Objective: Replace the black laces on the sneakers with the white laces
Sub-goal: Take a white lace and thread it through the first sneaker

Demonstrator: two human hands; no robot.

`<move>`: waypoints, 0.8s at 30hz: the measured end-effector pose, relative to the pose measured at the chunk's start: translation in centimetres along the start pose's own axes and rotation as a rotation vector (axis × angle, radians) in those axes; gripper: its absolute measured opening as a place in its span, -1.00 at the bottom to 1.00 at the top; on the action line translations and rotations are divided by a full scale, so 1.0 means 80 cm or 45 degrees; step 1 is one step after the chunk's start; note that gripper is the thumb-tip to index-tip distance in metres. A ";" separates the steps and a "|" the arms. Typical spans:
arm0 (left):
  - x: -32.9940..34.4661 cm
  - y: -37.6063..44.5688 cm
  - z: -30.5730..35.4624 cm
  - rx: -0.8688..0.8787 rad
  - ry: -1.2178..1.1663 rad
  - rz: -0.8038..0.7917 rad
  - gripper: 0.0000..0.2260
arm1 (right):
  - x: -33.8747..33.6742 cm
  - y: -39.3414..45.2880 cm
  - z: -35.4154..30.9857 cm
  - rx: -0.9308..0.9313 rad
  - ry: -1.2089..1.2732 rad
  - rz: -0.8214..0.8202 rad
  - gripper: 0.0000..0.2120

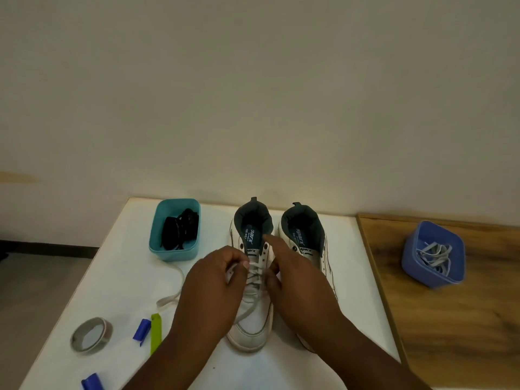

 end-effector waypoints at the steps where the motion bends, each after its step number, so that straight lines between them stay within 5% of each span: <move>1: 0.000 0.003 -0.001 0.032 0.054 0.077 -0.94 | 0.000 0.001 0.003 -0.014 -0.048 -0.033 -0.40; 7: 0.014 0.017 0.006 0.075 0.270 0.273 -0.90 | 0.001 0.009 0.013 -0.088 -0.294 -0.101 -0.48; 12: 0.027 0.019 0.001 0.065 0.317 0.259 -0.91 | 0.005 0.012 0.012 -0.071 -0.193 -0.035 -0.57; 18: 0.036 0.016 -0.001 0.086 0.353 0.252 -0.90 | 0.007 0.006 0.026 -0.051 -0.021 0.050 -0.94; 24: 0.048 0.019 0.001 0.023 0.394 0.203 -0.88 | 0.015 0.004 0.040 -0.027 0.042 0.131 -0.76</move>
Point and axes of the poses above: each hand's wrist, its own y-axis towards the middle knuckle, its own x-axis out of the palm, z = x × y, the point moved 3 cm from there along y, towards the middle knuckle, and after that the axes turned 10 degrees about -x, right-handed, at the moved point
